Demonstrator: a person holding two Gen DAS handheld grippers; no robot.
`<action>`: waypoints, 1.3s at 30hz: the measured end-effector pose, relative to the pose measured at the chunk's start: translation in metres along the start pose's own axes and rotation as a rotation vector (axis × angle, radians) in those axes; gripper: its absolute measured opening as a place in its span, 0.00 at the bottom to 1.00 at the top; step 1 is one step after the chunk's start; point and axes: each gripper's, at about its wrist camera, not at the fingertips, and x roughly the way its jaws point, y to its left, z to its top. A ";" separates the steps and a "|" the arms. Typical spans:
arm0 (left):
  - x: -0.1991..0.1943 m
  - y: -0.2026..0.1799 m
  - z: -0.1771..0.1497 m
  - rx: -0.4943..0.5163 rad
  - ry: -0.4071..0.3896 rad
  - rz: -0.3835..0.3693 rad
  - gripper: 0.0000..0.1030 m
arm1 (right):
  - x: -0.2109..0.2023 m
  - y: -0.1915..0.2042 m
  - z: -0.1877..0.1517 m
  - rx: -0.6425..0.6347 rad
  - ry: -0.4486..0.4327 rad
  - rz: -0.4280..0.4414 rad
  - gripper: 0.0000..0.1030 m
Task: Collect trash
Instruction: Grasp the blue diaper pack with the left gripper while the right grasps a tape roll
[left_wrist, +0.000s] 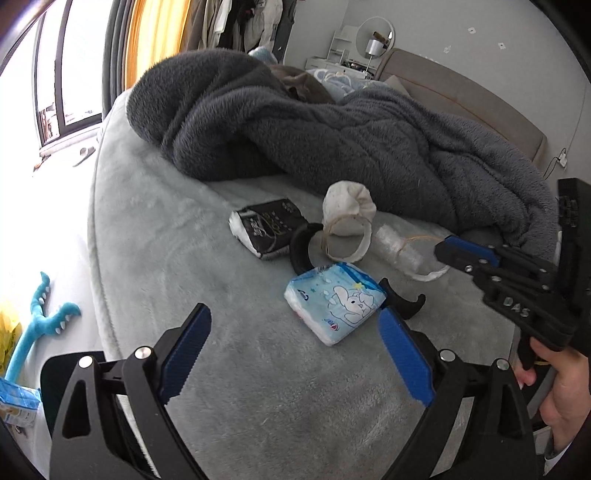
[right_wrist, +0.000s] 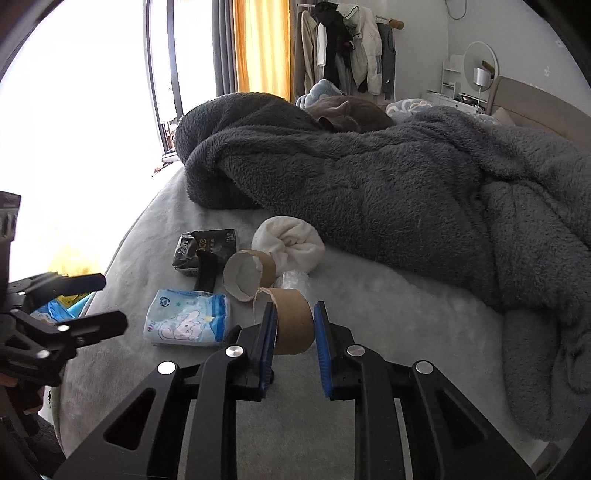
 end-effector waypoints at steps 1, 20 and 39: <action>0.004 -0.001 -0.001 -0.005 0.010 -0.001 0.91 | -0.001 -0.002 -0.001 0.004 0.002 0.005 0.20; 0.058 -0.029 -0.002 0.028 0.063 0.070 0.94 | -0.022 -0.037 -0.009 0.106 -0.030 0.077 0.20; 0.064 -0.021 0.002 0.010 0.053 0.023 0.73 | -0.016 -0.027 -0.005 0.129 -0.018 0.107 0.20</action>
